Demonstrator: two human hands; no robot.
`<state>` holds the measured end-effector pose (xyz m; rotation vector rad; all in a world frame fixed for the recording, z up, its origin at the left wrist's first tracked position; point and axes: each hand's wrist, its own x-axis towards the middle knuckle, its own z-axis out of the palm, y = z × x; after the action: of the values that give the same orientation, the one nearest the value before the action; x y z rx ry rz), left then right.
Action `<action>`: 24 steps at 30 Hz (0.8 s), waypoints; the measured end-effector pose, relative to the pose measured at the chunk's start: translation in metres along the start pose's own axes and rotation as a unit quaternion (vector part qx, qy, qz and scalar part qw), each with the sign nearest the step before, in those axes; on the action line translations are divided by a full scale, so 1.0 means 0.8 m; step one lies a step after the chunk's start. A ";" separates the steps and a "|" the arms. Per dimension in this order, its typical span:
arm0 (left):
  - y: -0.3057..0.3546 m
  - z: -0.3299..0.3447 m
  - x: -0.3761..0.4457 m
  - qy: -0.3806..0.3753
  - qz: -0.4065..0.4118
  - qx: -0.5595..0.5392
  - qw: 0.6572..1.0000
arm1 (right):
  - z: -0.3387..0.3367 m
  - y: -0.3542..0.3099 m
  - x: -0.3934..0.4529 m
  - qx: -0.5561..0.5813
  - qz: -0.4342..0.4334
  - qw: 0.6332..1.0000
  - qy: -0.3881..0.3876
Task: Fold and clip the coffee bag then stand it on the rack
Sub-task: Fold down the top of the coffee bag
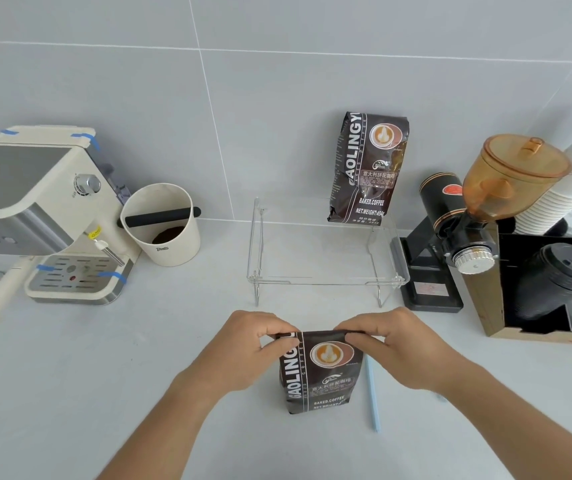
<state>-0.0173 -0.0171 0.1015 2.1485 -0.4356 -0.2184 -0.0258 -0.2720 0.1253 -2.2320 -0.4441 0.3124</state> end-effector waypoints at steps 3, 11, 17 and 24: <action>-0.002 -0.005 0.001 -0.015 -0.002 -0.006 1.000 | -0.002 0.007 -0.001 -0.001 -0.004 0.999 0.036; -0.010 0.003 -0.003 0.036 0.002 -0.020 0.999 | -0.002 0.021 -0.002 0.143 0.063 0.984 0.091; -0.012 0.010 -0.006 0.058 0.012 -0.028 0.998 | -0.020 0.087 -0.025 0.057 0.167 0.967 0.182; -0.012 0.023 -0.017 0.103 -0.028 -0.077 0.991 | 0.021 0.184 -0.056 -0.077 0.306 0.938 0.142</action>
<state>-0.0332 -0.0208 0.0828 2.0071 -0.2328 -0.0586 -0.0417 -0.3678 0.0052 -2.4777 0.4106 0.2703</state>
